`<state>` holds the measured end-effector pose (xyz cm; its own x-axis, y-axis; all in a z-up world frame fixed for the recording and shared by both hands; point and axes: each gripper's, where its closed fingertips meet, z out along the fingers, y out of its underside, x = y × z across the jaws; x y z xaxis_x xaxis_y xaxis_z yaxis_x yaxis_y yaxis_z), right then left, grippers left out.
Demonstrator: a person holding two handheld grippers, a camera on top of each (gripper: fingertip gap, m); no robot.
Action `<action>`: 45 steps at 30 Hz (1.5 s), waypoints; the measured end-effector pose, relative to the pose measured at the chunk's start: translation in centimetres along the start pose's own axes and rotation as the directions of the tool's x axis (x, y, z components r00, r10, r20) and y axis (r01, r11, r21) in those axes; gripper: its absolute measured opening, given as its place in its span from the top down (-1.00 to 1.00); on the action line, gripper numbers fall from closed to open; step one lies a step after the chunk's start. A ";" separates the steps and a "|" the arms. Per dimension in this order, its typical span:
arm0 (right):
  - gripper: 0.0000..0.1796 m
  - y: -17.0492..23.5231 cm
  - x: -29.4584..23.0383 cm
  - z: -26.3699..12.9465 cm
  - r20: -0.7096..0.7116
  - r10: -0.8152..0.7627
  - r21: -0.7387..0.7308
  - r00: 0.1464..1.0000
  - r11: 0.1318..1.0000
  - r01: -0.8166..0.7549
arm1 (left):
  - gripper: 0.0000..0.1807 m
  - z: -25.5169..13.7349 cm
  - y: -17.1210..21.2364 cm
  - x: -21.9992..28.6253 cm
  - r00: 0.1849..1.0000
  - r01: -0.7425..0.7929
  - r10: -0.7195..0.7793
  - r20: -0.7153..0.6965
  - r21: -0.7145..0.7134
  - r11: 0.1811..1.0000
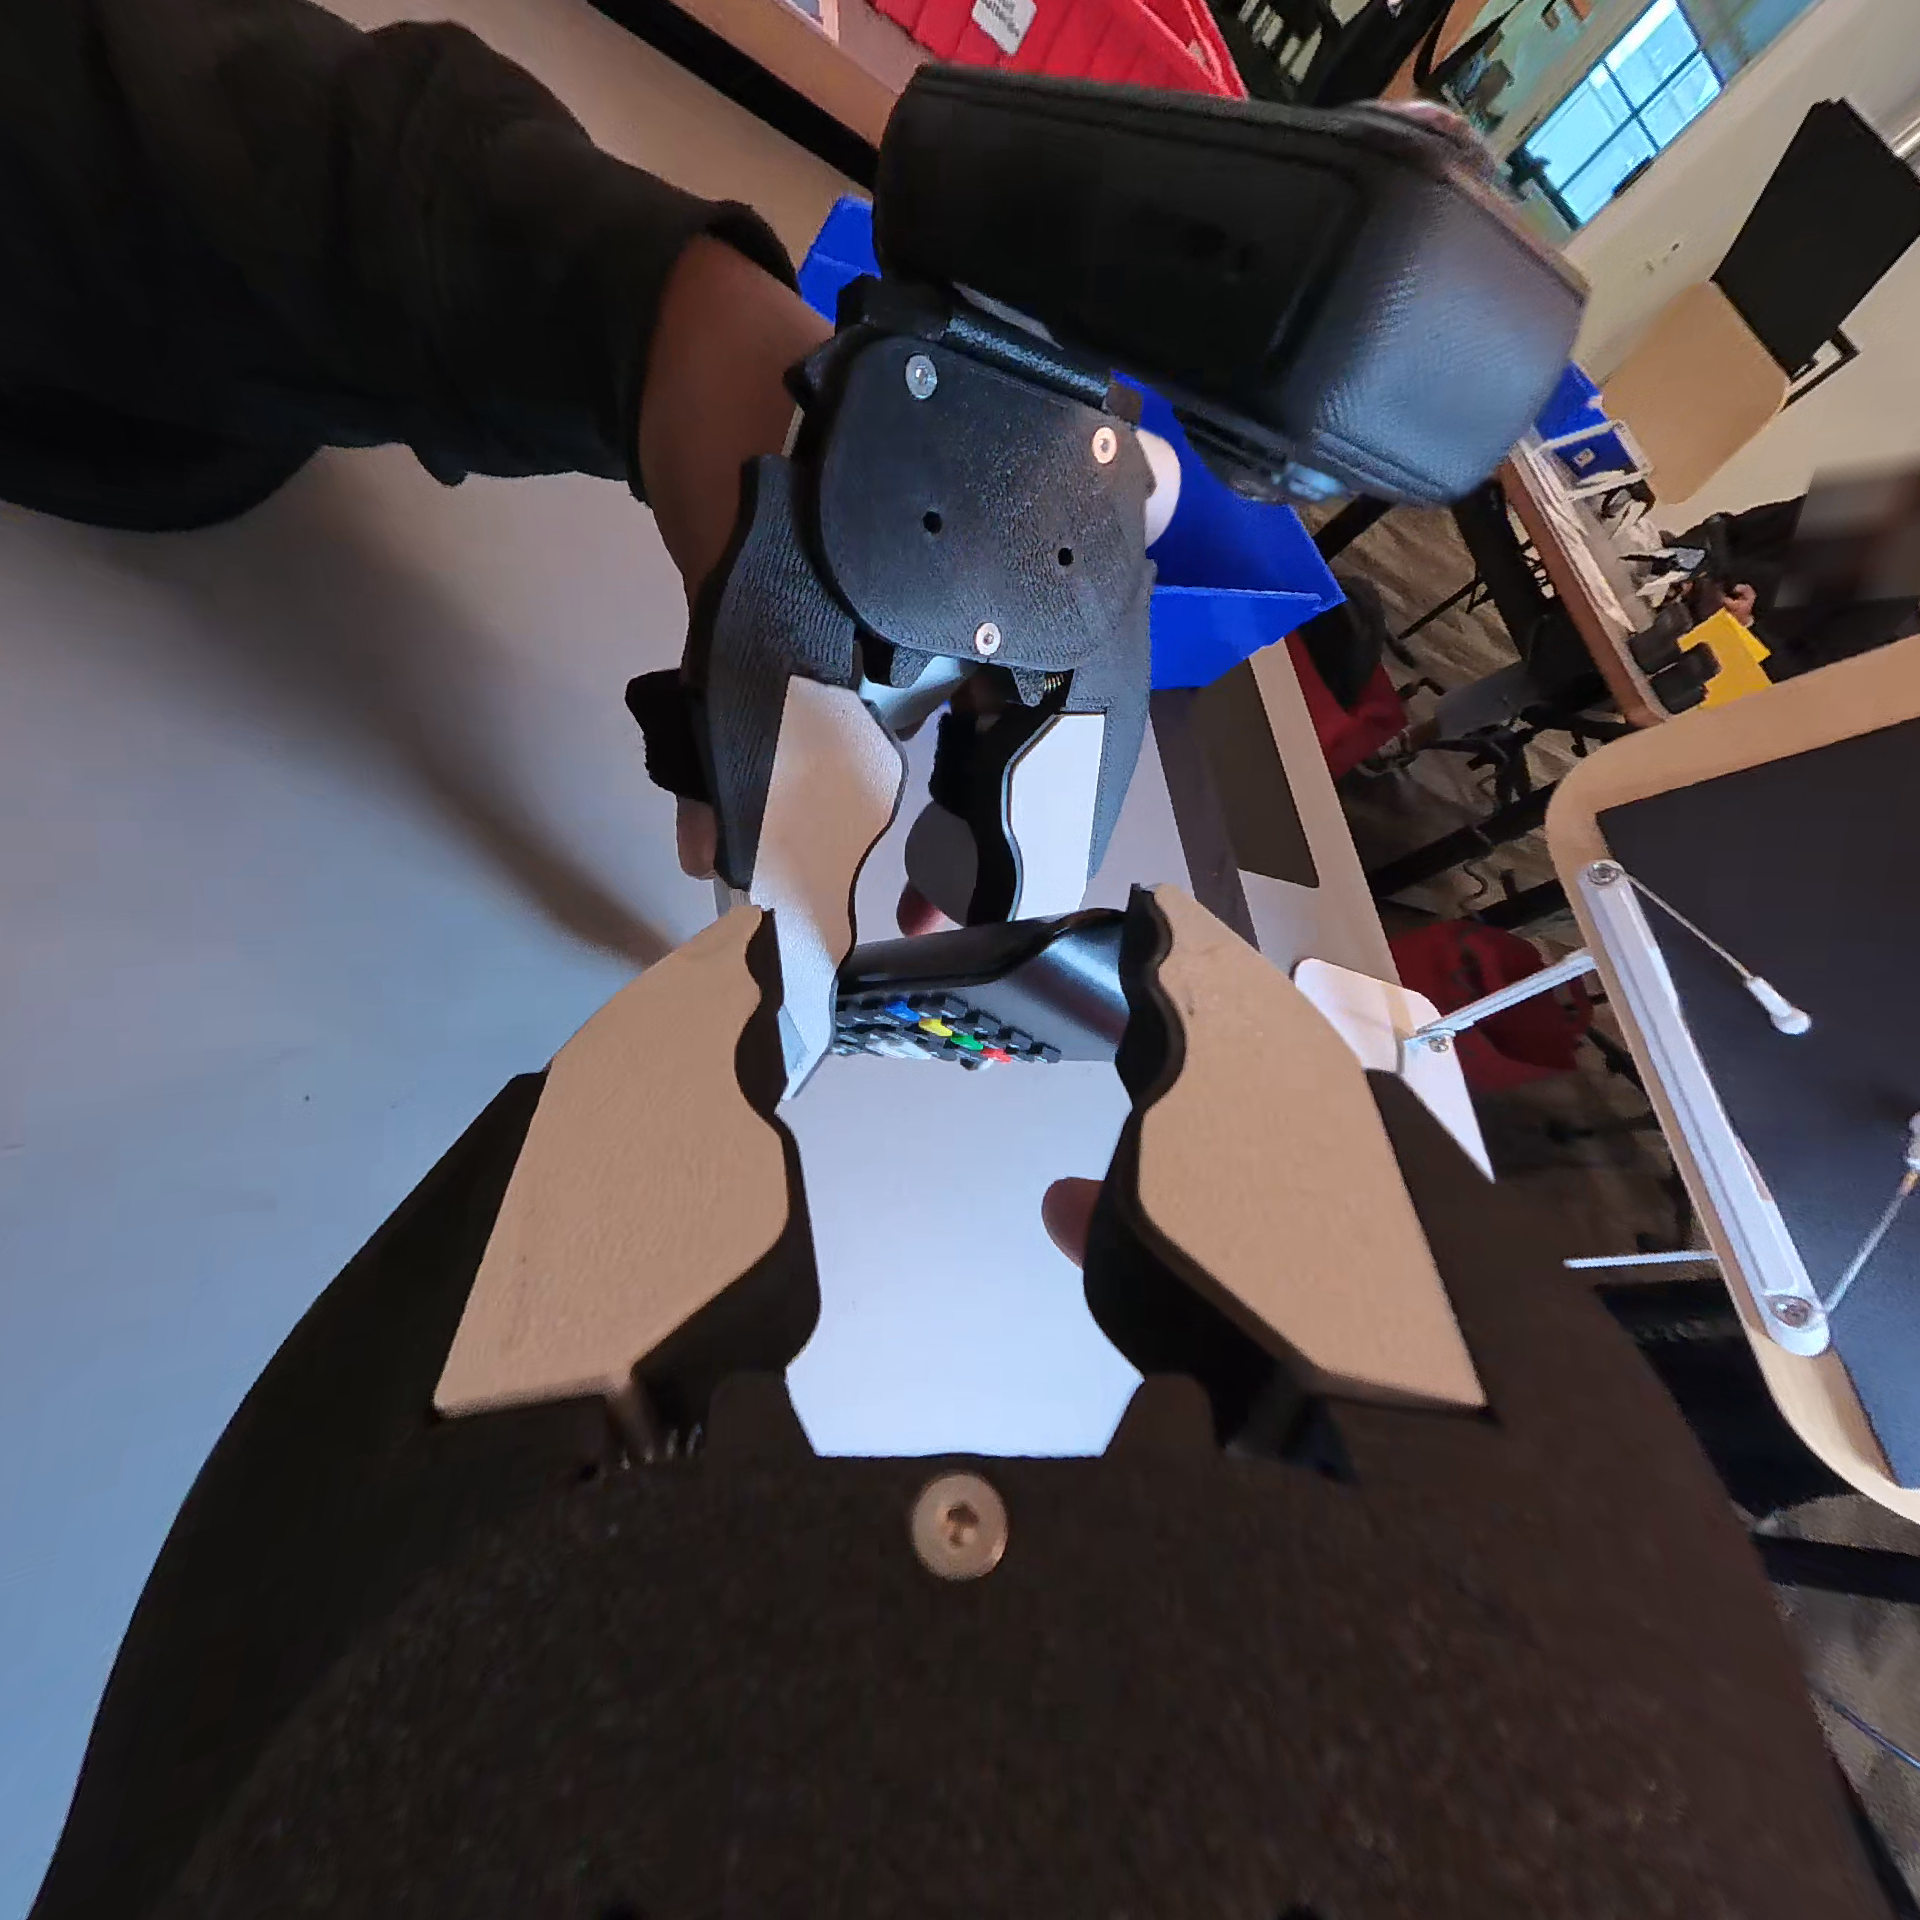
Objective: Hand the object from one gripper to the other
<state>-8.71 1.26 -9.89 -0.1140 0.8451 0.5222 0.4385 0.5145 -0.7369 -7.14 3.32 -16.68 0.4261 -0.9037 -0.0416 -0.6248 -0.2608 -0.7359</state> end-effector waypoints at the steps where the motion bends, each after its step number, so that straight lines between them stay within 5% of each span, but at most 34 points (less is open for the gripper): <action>1: 0.30 -0.3 0.1 -0.1 0.003 0.017 0.021 1.000 1.000 -0.017 | 0.48 -0.1 -0.2 0.0 1.000 0.005 -0.005 -0.005 0.016 1.000; 6: 0.28 -4.6 3.7 -3.6 -0.067 0.210 0.378 0.975 0.910 -0.170 | 0.47 -2.5 -2.4 -0.3 1.000 0.017 -0.018 0.005 0.150 0.989; 12: 0.29 -4.0 6.3 -4.9 -0.063 0.397 0.458 0.916 0.827 -0.327 | 0.48 -4.5 -3.7 -1.2 0.997 0.000 -0.017 0.071 0.233 0.972; 20: 0.18 -2.9 3.1 -0.9 0.013 0.395 0.227 0.919 0.894 -0.387 | 0.48 -3.2 -3.1 -1.0 0.970 -0.144 0.122 0.209 0.093 0.985; 25: 0.42 -1.6 2.2 0.1 -0.001 0.381 0.114 0.925 0.919 -0.378 | 0.48 -2.4 -2.9 -0.9 0.954 -0.195 0.177 0.243 0.050 0.980; 34: 0.42 -1.7 7.8 -7.2 -0.223 0.358 0.166 0.907 0.931 -0.326 | 0.39 -10.1 -7.5 -2.0 0.961 -0.133 0.006 0.275 0.447 0.885; 40: 0.42 5.4 17.2 -15.5 -0.569 0.331 -0.015 0.752 0.911 -0.413 | 0.44 -14.7 -7.1 -3.5 0.929 -0.147 -0.063 0.364 0.521 0.841; 45: 0.42 14.5 20.4 -16.5 -0.599 0.471 -0.173 0.647 0.713 -0.679 | 0.52 -15.5 -3.3 -4.1 0.907 -0.080 -0.180 0.381 0.575 0.814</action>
<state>10.06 23.53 -2.83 0.6670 0.7026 0.2481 0.5445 -0.2323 -0.8060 -16.93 2.60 -3.63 0.7481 -0.6434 -0.1628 -0.1666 0.0554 -0.9845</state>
